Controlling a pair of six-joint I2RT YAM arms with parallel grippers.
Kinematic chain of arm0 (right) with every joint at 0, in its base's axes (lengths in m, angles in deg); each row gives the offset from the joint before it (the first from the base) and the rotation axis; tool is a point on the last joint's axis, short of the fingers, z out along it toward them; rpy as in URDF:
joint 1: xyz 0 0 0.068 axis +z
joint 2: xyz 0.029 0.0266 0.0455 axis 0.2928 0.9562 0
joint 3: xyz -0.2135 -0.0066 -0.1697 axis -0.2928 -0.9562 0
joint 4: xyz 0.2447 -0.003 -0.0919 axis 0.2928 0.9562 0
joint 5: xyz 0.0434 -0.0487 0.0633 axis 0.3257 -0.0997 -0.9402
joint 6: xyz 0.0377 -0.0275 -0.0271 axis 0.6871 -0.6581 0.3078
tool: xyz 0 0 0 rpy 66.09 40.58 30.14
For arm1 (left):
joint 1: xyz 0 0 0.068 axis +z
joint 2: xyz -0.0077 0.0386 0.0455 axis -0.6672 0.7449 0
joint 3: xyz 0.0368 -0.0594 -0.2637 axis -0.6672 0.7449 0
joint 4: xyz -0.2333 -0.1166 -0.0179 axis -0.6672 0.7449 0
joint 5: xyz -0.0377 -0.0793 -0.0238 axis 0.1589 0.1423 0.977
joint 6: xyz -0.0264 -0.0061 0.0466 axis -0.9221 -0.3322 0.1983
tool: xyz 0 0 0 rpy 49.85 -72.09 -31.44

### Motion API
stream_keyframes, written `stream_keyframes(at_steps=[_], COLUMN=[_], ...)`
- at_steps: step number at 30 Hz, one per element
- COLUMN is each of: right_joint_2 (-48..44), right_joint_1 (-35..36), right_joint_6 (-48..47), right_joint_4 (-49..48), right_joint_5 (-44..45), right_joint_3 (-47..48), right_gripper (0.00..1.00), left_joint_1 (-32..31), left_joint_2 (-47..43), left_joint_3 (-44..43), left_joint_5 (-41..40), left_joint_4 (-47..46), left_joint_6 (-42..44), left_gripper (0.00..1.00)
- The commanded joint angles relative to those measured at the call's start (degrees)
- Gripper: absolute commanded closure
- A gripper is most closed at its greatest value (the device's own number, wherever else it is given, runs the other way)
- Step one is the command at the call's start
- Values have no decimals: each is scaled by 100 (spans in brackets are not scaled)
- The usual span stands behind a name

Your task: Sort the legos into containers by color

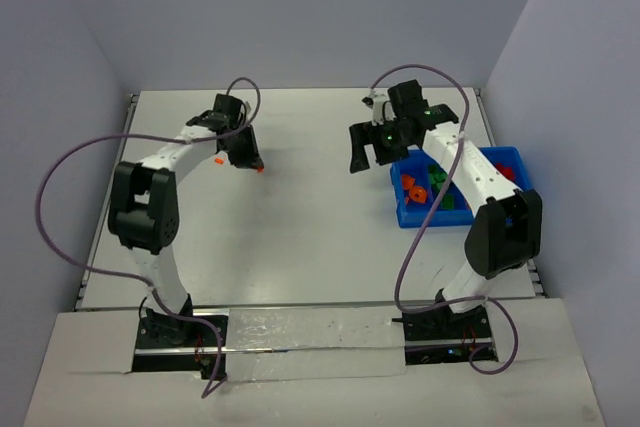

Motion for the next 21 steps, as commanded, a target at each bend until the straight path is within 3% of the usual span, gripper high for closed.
stream_keyframes(at_steps=[1,4,5,8,12,16,21], right_joint_2=[-601,-790,-897,-1118,-1617,-1555,-1261], right_joint_1=[479,717,813,937,1128,1212,1513], right_joint_6=[113,113,113,113,26,366,750], right_joint_4=[-954,-1347,-1584,-2018,-2820,-2923,-2887], right_joint_5=[-551,-766,-867,-1005,-1151,-1049,-864], right_joint_3=[-14,-31,-31,-60,-290,-75,197], right_gripper=[0,0,0,0,0,4,7], left_joint_1=[60,62,68,70,61,61,17], left_joint_2=[-1528,-2114,-2210,-2349,-2436,-2583,-2671], left_joint_3=[194,630,889,1315,1766,1981,1740], left_joint_5=[2931,4078,4579,5235,5528,5259,4712], left_joint_4=[-1224,-2428,-3216,-4549,-5984,-6000,-4620], left_joint_6=[-921,-1854,-2455,-3885,-5051,-5274,-4716], left_gripper=[100,100,100,100,100,100,100])
